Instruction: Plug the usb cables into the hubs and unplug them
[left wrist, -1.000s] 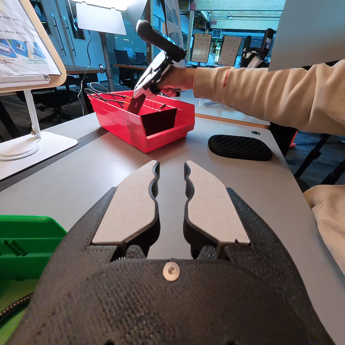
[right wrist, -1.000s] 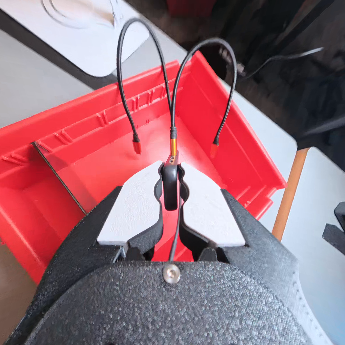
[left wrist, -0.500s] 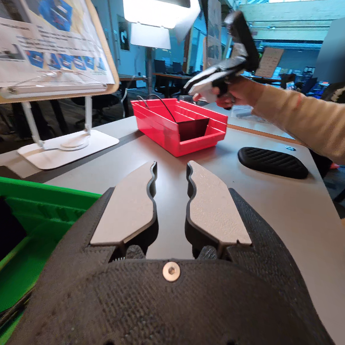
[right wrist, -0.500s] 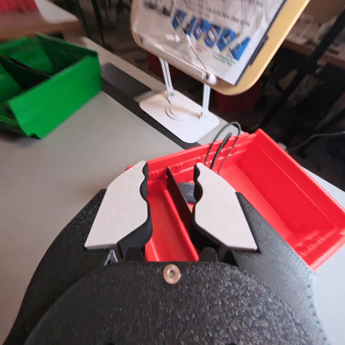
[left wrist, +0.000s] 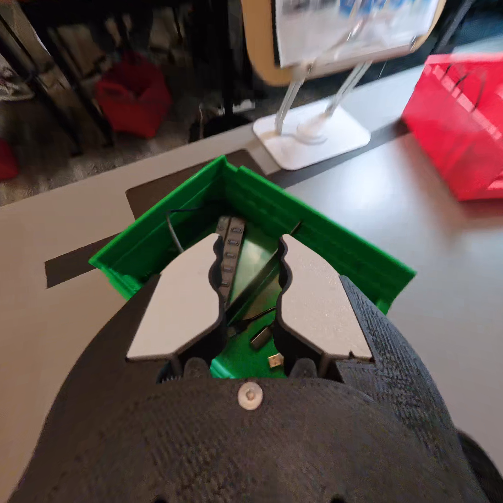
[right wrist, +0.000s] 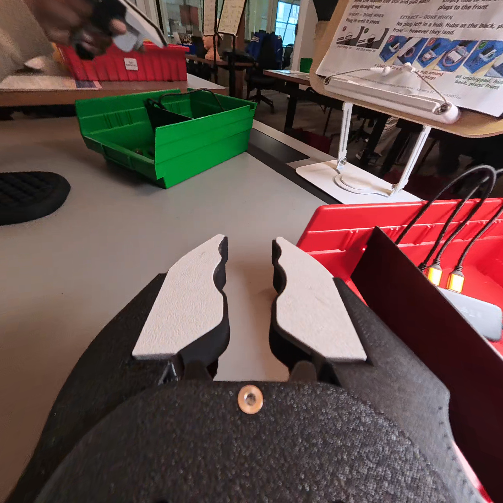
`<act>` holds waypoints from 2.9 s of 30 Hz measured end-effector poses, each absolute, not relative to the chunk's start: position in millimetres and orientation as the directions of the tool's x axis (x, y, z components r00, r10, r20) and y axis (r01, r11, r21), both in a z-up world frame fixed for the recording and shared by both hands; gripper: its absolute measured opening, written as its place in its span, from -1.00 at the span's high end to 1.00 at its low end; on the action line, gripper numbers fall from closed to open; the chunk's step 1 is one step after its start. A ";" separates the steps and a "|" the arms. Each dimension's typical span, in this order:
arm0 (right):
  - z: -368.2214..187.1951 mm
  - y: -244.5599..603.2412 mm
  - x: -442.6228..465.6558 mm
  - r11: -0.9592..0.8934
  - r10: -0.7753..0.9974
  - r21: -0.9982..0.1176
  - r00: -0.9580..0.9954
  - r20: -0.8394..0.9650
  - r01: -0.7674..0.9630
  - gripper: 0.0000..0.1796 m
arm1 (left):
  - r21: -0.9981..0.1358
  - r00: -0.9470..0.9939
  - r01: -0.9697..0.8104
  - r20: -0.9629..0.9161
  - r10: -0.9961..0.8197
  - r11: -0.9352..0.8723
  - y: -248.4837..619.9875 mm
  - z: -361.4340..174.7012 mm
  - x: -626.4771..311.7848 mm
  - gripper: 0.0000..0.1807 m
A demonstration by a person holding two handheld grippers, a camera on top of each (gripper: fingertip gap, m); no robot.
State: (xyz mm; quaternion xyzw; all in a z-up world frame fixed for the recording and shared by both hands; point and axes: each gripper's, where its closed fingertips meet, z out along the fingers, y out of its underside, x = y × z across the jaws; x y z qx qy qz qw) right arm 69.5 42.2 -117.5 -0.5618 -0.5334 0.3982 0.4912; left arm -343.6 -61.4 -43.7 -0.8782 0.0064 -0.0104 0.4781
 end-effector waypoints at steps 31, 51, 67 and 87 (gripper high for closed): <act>-103.7 16.8 76.6 0.091 0.996 -0.990 0.009 0.092 0.109 0.71 | -0.041 0.981 -0.182 -0.068 -0.179 -0.982 7.7 -213.8 -374.0 0.40; -99.2 8.2 71.1 0.085 0.996 -0.993 -0.017 0.084 0.077 0.73 | -0.708 0.942 -0.329 -0.287 -0.171 -0.625 -56.5 91.9 -321.8 0.42; 14.6 -60.6 52.1 0.166 0.968 -0.985 -0.185 0.172 -0.043 0.47 | -0.919 0.526 -0.391 -0.181 -0.831 -0.048 -139.4 132.2 2.5 0.43; -11.0 -90.2 -10.6 0.171 0.952 -0.952 -0.293 0.092 0.255 0.29 | -0.959 0.514 -0.186 0.089 -0.853 -0.212 -74.2 28.4 25.8 0.43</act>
